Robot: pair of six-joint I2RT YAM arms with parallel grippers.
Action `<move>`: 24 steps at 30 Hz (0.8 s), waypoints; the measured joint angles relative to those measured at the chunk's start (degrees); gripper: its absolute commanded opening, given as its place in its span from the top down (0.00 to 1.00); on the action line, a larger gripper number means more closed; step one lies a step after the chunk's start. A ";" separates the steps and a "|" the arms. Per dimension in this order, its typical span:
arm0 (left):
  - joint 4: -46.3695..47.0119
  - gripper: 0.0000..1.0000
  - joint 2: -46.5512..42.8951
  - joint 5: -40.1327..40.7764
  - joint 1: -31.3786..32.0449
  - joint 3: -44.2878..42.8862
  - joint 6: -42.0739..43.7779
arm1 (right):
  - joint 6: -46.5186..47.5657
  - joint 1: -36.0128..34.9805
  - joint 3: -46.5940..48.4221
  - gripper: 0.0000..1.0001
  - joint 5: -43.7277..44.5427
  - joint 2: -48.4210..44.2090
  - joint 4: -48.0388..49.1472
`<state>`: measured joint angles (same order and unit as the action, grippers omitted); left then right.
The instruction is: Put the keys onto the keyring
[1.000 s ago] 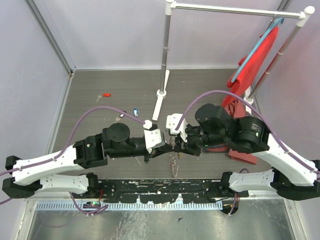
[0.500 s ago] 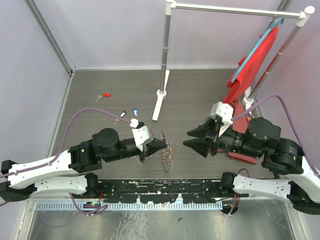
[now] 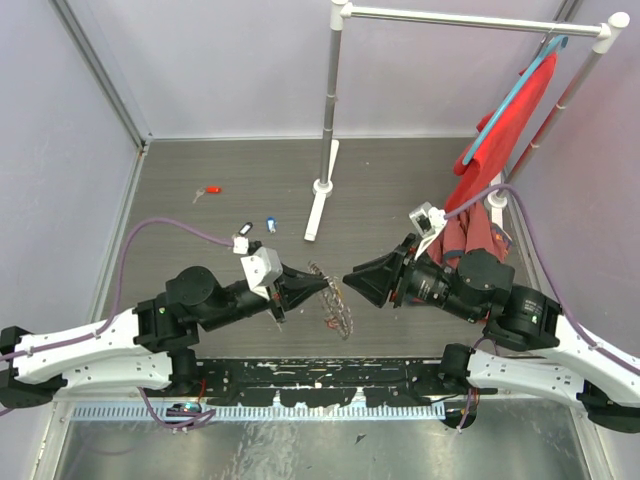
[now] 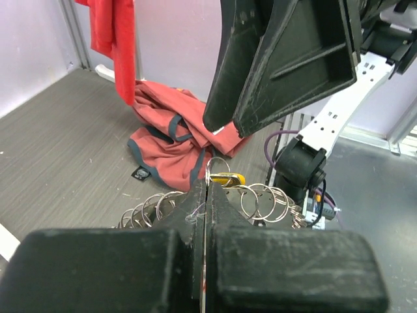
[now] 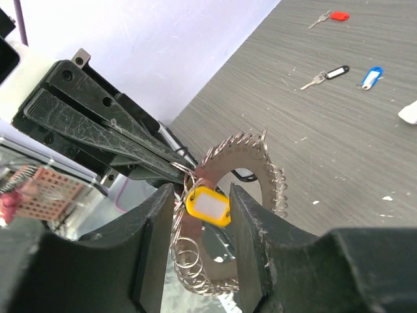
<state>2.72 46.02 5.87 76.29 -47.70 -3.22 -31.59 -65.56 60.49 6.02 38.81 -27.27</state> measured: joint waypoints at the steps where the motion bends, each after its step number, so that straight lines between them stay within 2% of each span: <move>1: 0.37 1.00 -0.24 0.31 0.00 0.13 -0.09 | -1.70 0.00 -0.79 0.55 0.26 -0.28 0.83; 9: 2.64 1.00 -1.16 1.60 0.00 0.26 -0.42 | -9.07 0.00 -2.67 0.55 0.35 -1.03 5.03; 24: 3.41 1.00 -1.14 1.55 0.00 0.26 -0.42 | -10.78 0.00 -3.32 0.63 -1.14 1.73 7.10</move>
<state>6.13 44.88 7.42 76.29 -47.44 -3.64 -42.37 -65.56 57.17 4.89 40.53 -20.16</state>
